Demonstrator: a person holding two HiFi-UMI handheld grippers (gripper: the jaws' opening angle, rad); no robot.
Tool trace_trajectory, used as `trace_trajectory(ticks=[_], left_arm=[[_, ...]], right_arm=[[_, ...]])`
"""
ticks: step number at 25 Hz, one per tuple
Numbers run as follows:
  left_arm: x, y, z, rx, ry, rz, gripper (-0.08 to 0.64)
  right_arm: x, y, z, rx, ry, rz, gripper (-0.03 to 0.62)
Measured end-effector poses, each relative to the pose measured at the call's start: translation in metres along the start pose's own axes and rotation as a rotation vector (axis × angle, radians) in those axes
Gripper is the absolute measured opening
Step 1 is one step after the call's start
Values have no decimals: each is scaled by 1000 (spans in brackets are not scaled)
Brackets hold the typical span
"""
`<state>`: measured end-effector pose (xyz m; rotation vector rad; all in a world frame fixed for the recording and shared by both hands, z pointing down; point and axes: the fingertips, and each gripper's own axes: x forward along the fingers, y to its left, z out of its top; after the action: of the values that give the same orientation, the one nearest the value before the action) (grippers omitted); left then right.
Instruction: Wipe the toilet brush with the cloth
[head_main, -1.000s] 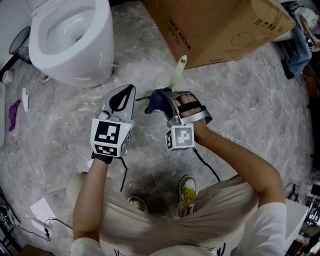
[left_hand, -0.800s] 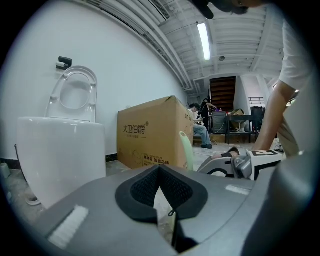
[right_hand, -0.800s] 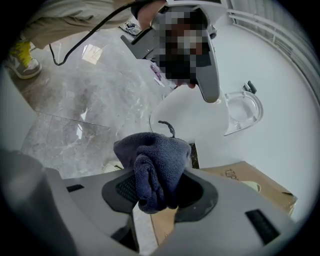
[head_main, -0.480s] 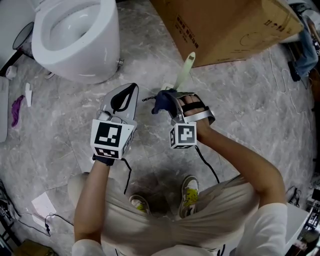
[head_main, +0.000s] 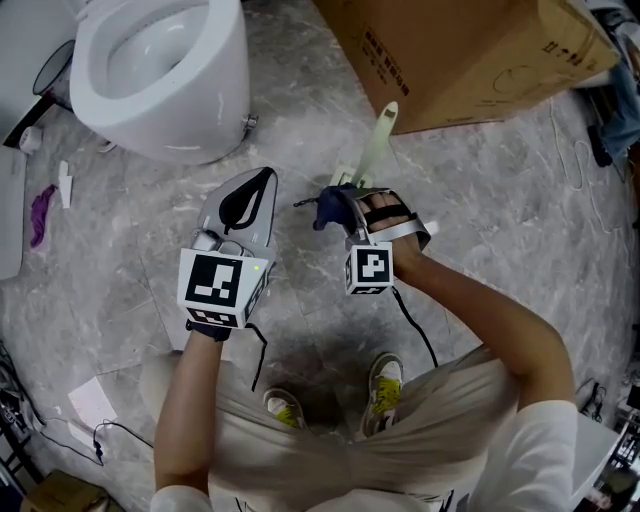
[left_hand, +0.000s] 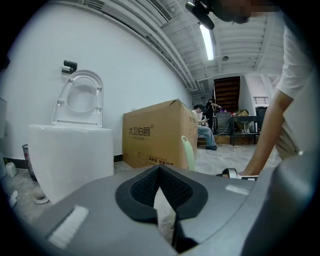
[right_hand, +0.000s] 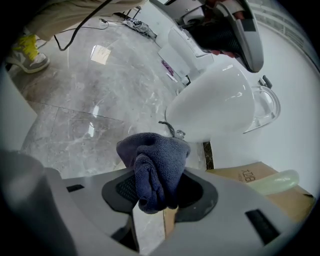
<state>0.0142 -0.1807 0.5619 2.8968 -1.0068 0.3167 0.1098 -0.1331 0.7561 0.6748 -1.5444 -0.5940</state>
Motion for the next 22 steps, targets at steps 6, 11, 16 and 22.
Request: trace_trajectory(ticks=[6,11,16,22], left_arm=[[-1,-4,5,-5,0,7,2],[-3,-4,-2,30,28,5,2],[-6,-5,-3,28,28,10,2],[-12,-2,0,22,17,20,2]], right_arm=[[9,8,-1,-2,-8,21,173],[15,15,-4,8,-11,34,173],[23,27,-8,12,6,43,173],[33,38,-15,-11,15,50,173]])
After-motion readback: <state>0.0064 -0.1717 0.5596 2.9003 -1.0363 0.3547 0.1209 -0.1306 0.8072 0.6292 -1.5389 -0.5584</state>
